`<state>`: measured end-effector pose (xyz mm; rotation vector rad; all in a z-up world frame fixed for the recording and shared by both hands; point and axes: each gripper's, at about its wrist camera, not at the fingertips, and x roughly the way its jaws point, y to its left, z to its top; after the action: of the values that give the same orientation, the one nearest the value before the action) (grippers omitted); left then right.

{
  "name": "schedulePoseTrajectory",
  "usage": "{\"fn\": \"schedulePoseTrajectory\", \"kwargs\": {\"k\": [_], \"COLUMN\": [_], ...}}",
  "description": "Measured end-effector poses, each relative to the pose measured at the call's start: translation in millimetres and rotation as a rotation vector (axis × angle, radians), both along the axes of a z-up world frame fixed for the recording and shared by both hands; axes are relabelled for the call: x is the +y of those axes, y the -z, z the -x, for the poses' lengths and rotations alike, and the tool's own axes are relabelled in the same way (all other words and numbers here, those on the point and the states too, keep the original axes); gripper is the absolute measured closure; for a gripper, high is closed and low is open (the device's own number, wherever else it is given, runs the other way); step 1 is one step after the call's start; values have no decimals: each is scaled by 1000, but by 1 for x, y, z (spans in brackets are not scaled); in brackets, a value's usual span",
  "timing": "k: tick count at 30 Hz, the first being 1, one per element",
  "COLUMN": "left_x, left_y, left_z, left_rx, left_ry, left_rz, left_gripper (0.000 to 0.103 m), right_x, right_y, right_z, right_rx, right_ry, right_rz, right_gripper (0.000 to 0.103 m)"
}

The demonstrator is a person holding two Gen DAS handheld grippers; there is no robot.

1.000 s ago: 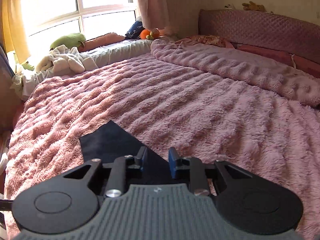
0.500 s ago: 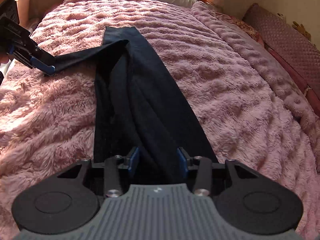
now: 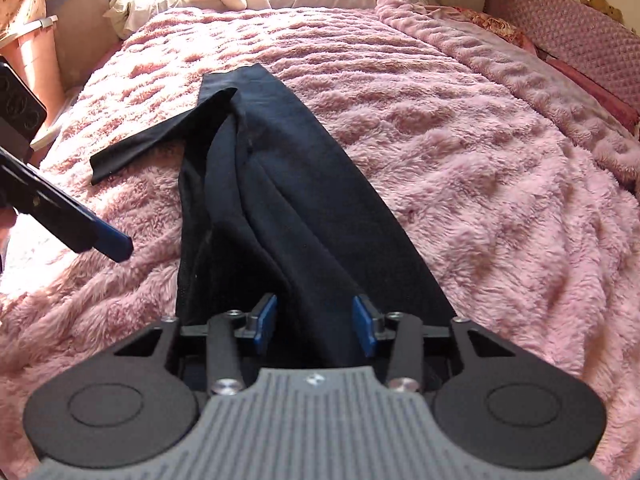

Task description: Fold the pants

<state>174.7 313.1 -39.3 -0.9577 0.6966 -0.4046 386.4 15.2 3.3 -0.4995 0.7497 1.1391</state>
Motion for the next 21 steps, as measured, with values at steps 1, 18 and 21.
{"fn": "schedulePoseTrajectory", "kwargs": {"k": [1, 18, 21], "left_x": [-6, -8, -5], "left_y": [6, 88, 95], "left_z": [-5, -24, -36], "left_rx": [5, 97, 119], "left_ry": [11, -81, -83], "left_rz": [8, 395, 429], "left_gripper": [58, 63, 66], "right_x": [-6, -32, -22], "right_y": [-1, 43, 50], "right_z": [-6, -123, -120], "right_rx": [10, 663, 640], "right_ry": [7, 47, -34], "right_rz": [-1, -186, -172], "right_gripper": [67, 58, 77]}}
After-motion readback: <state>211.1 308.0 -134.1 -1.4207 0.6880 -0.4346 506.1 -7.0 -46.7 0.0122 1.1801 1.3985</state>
